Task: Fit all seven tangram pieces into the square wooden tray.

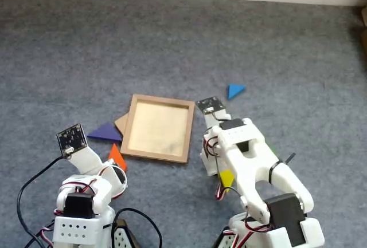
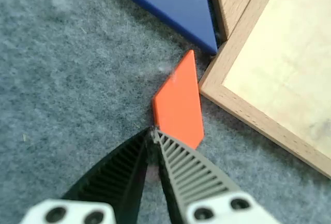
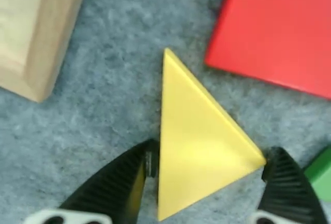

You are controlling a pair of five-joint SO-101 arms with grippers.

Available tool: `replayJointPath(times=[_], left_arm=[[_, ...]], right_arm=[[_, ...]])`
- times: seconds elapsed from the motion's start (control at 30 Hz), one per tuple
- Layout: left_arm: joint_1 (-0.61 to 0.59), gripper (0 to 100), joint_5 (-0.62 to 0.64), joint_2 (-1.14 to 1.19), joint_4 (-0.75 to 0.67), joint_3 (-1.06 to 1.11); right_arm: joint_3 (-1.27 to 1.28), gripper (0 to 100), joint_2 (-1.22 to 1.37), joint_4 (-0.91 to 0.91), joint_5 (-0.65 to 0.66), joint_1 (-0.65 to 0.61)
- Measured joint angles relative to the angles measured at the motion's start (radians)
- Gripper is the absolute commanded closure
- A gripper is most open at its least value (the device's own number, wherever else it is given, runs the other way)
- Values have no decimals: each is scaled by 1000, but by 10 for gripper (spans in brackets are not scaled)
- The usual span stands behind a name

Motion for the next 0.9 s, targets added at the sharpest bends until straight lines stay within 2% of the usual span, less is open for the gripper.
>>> replayJointPath(times=[0.17,0.57,0.9], left_arm=[[0,994,0,0,0,0],[0,994,0,0,0,0],[0,994,0,0,0,0]], right_arm=[[-2,794,-3,0,2,6],[-5,796,-8,15,48,8],[32,796,-288,89,52,0]])
